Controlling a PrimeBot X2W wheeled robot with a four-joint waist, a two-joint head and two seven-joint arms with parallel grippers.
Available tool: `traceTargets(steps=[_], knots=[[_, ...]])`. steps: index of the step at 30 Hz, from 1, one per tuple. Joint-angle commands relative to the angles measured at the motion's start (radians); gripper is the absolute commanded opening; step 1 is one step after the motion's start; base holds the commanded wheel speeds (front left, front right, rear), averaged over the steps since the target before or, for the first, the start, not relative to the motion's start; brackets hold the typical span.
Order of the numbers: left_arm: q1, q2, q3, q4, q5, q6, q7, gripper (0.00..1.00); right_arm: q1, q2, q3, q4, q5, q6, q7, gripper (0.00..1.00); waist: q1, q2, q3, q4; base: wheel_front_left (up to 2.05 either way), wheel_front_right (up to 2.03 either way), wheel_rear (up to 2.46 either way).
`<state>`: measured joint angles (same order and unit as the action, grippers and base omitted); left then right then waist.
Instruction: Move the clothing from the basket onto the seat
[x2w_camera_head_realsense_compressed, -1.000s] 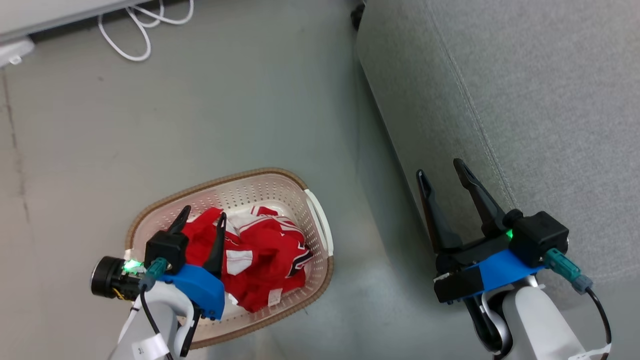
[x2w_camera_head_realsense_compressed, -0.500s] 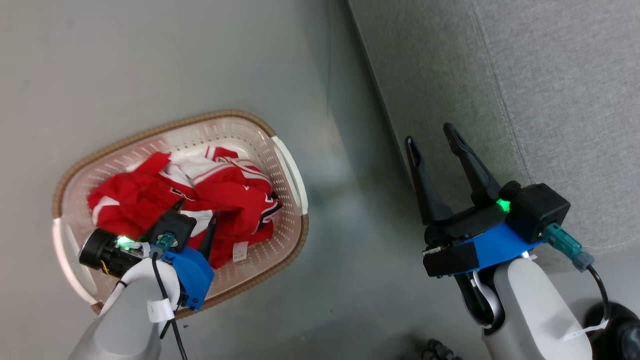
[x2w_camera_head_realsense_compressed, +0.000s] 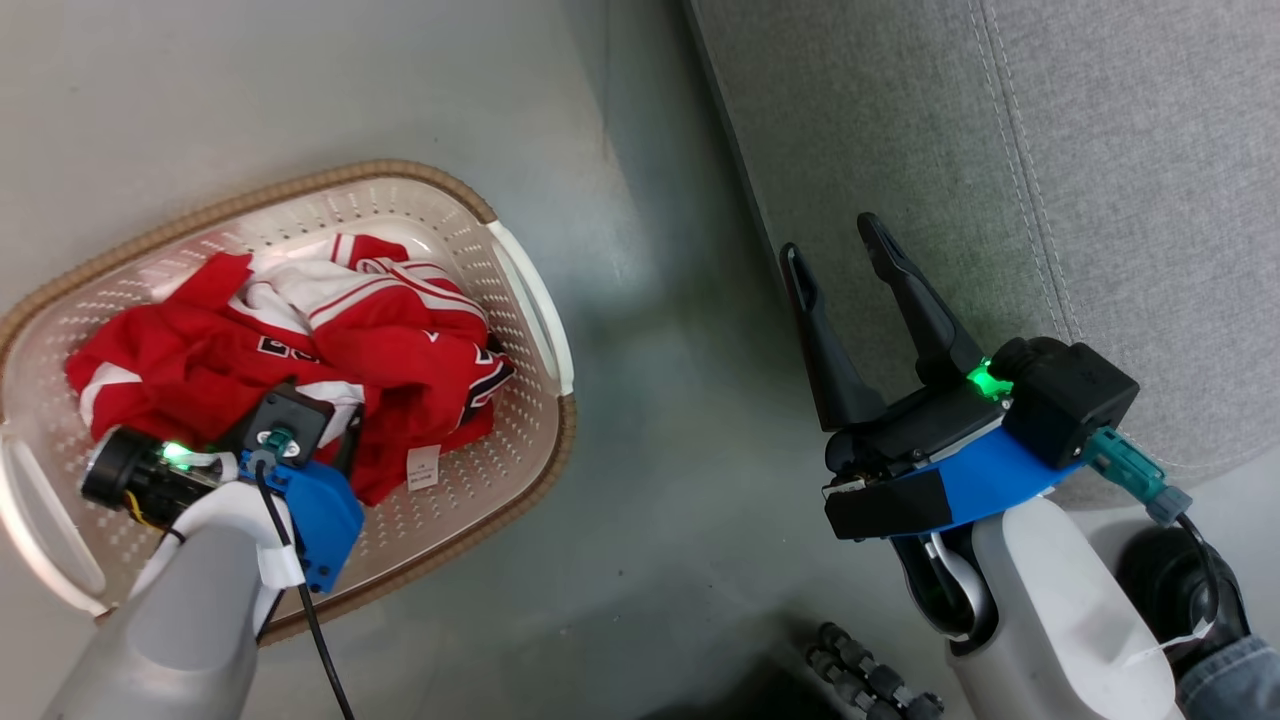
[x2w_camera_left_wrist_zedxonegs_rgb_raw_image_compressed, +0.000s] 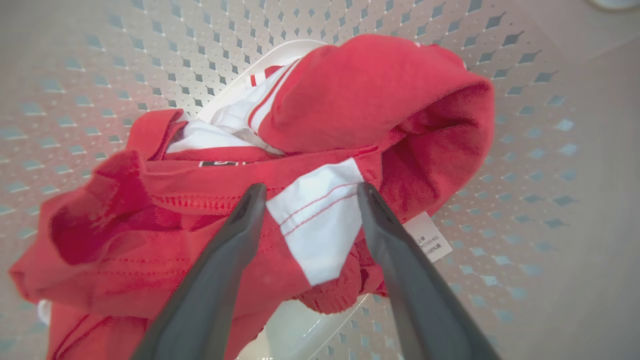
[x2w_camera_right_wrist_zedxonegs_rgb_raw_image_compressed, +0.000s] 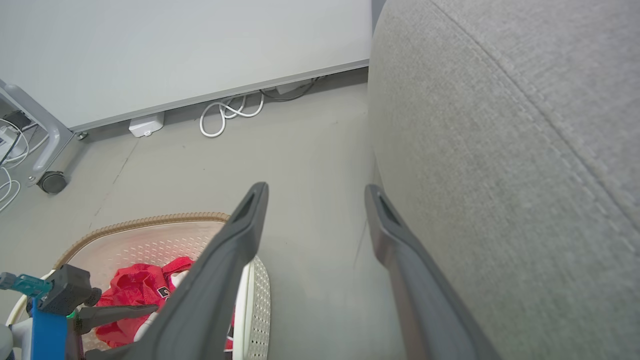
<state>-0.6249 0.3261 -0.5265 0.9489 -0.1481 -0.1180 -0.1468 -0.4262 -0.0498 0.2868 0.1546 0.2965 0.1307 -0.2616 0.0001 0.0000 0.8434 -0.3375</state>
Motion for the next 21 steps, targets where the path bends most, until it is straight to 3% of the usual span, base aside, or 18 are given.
traceTargets(steps=[1,20,21], knots=[[-0.025,0.012,-0.004,0.009,0.008,0.012,0.007,1.00,-0.015,-0.001,0.003,-0.006,0.009,0.000,-0.004,1.00,-0.0001,0.0000,0.016,-0.012,0.00,0.00,0.00],[-0.124,0.052,-0.113,0.107,0.114,0.097,0.217,1.00,-0.037,-0.001,0.026,-0.016,0.031,0.000,-0.004,1.00,-0.0001,0.0000,0.071,-0.028,0.00,0.00,0.00],[-0.126,0.051,-0.112,0.108,0.112,0.100,0.222,0.93,-0.038,-0.001,0.025,-0.015,0.031,0.000,-0.004,1.00,-0.0001,0.0000,0.071,-0.027,0.00,0.00,0.00]])
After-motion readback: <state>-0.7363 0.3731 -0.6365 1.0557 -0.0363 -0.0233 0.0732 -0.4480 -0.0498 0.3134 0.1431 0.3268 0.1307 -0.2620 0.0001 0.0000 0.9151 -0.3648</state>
